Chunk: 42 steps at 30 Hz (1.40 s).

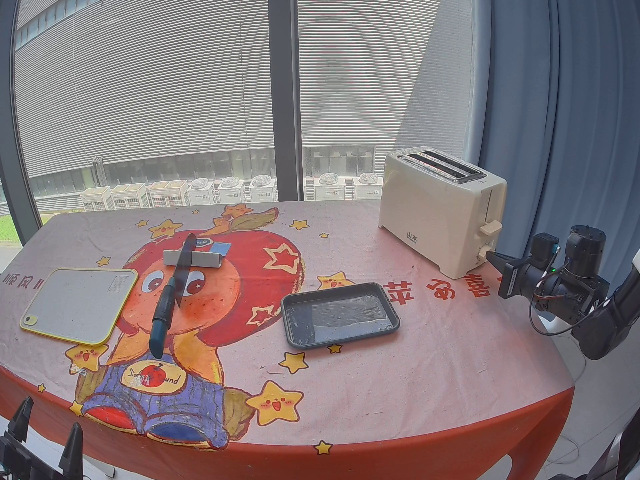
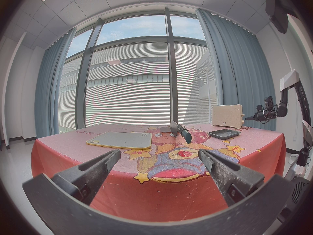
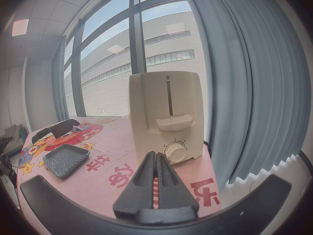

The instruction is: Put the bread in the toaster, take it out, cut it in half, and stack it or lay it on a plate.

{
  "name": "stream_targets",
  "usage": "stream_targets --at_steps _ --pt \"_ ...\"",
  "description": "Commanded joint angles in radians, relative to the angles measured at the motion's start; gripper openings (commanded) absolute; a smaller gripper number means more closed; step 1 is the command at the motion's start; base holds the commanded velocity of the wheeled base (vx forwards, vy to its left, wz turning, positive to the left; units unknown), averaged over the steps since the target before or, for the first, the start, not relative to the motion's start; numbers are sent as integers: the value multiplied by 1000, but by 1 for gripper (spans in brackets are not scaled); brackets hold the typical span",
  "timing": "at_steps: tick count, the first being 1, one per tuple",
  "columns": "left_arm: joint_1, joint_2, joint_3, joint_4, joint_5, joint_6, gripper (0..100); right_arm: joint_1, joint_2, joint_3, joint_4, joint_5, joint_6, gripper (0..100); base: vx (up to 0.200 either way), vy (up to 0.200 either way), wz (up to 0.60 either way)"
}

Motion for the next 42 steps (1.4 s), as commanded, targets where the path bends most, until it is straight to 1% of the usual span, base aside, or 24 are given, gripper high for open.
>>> stream_targets --at_steps 1,4,6,9,21,31,42 --pt "0 1 16 0 1 0 100 -13 34 -26 -3 -1 -1 0 0 0 0" --pt "0 1 16 0 1 0 100 -17 54 -37 -24 -1 1 0 0 0 0" --pt "0 1 16 0 1 0 100 -23 94 -49 -105 -1 1 0 0 0 0" --pt "0 1 16 0 1 0 100 -30 129 -57 -159 -1 -1 0 0 0 0" --pt "0 1 16 0 1 0 100 -22 132 -54 -162 -6 -1 0 0 0 0" --pt "1 1 16 0 -1 0 100 -34 152 -58 -164 -7 -1 0 0 0 0" --pt "0 1 16 0 1 0 100 -33 158 -57 -164 -9 -2 0 0 0 0"
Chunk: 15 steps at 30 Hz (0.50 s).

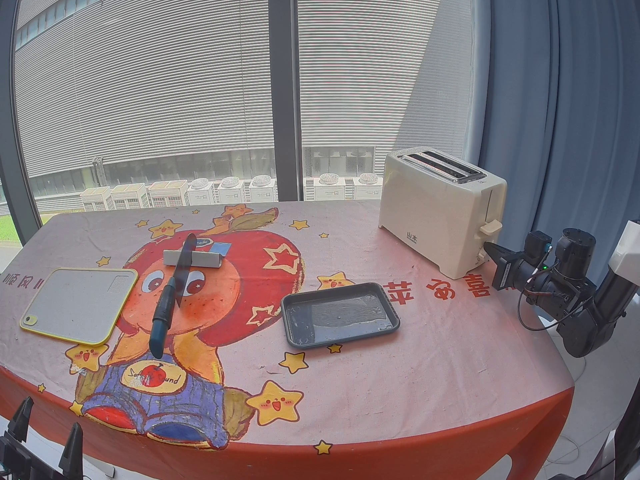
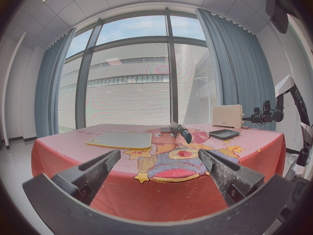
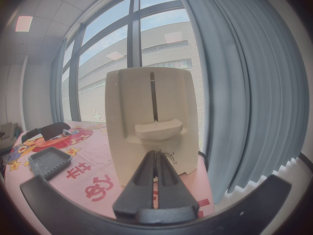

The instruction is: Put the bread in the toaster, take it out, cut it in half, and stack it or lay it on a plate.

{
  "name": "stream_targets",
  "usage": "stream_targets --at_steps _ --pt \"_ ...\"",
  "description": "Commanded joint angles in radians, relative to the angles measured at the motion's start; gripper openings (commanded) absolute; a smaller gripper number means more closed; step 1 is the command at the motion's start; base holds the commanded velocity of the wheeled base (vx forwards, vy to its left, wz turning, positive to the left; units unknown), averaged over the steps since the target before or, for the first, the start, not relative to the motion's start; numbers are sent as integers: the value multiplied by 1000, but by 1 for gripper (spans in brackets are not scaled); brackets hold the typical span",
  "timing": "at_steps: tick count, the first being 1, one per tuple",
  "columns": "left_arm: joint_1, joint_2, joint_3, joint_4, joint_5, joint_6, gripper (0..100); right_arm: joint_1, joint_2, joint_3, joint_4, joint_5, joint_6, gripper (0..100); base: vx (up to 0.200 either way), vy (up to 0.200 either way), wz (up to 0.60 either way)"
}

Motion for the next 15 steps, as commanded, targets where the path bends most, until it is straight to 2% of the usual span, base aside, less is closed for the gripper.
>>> stream_targets --at_steps 1,15 --pt "0 1 16 0 1 0 100 1 4 2 5 0 0 0 0 0 0" --pt "0 1 16 0 1 0 100 11 1 24 3 -2 -13 0 0 0 0"
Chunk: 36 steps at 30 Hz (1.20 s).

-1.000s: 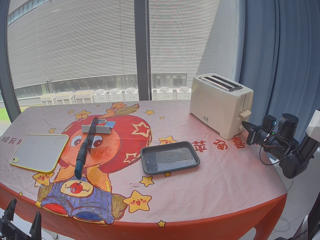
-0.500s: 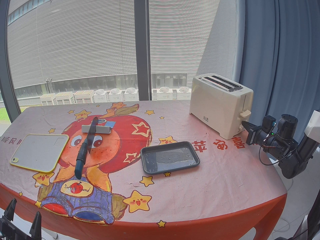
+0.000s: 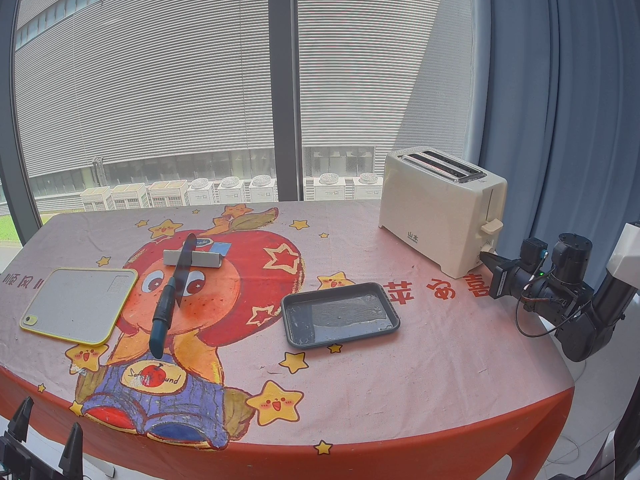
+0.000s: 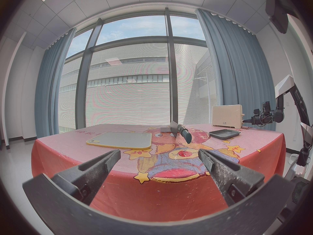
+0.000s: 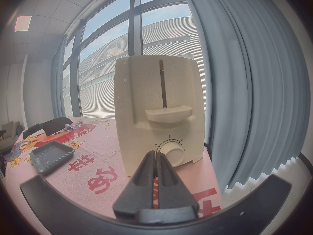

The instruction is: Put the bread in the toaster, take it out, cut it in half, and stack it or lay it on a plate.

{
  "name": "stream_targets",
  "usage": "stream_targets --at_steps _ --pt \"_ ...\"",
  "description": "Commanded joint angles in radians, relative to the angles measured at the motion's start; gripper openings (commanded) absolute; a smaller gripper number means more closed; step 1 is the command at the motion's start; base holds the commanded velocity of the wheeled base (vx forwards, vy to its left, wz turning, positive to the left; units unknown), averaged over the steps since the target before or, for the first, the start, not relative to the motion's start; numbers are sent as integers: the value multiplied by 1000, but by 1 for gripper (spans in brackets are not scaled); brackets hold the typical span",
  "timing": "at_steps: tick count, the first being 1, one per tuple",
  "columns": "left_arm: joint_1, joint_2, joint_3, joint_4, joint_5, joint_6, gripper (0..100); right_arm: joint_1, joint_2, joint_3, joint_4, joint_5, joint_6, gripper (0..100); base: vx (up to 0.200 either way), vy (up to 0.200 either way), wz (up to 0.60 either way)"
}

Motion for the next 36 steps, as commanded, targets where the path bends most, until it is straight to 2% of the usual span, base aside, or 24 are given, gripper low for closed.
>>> stream_targets --at_steps 1,36 --pt "0 1 16 0 1 0 100 -1 3 2 -7 1 -1 0 0 0 0" --pt "1 1 16 -2 1 0 100 18 17 26 -8 -1 -4 0 0 0 0"
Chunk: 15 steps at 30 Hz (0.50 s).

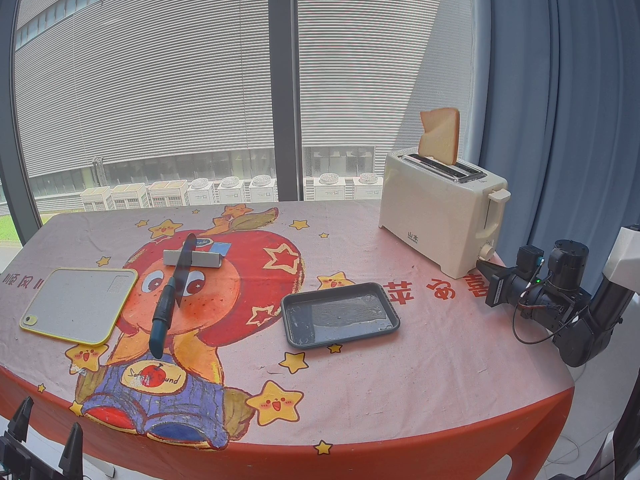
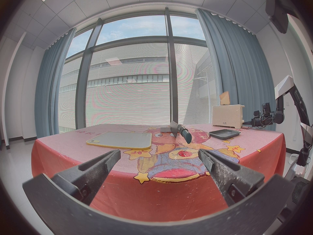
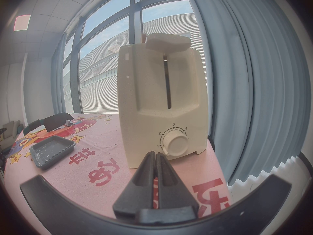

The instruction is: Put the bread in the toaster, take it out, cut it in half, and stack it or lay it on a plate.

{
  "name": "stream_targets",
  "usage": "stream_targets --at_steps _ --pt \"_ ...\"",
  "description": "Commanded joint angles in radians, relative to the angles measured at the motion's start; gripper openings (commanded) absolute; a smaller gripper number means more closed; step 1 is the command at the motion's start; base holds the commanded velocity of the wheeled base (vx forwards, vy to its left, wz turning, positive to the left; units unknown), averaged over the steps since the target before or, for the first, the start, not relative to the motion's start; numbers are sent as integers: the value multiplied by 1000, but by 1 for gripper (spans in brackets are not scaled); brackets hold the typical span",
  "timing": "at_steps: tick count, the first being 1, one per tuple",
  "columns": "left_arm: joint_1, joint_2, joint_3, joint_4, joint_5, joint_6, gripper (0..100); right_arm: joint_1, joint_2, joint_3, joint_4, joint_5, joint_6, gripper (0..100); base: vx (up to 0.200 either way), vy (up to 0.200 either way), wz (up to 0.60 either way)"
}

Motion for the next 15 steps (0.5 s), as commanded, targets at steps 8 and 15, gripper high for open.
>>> stream_targets --at_steps 8,15 --pt "0 1 16 0 -1 0 100 2 -1 9 0 -1 -7 0 0 0 0" --pt "1 1 16 0 1 0 100 6 -1 15 0 -1 -27 0 0 0 0"
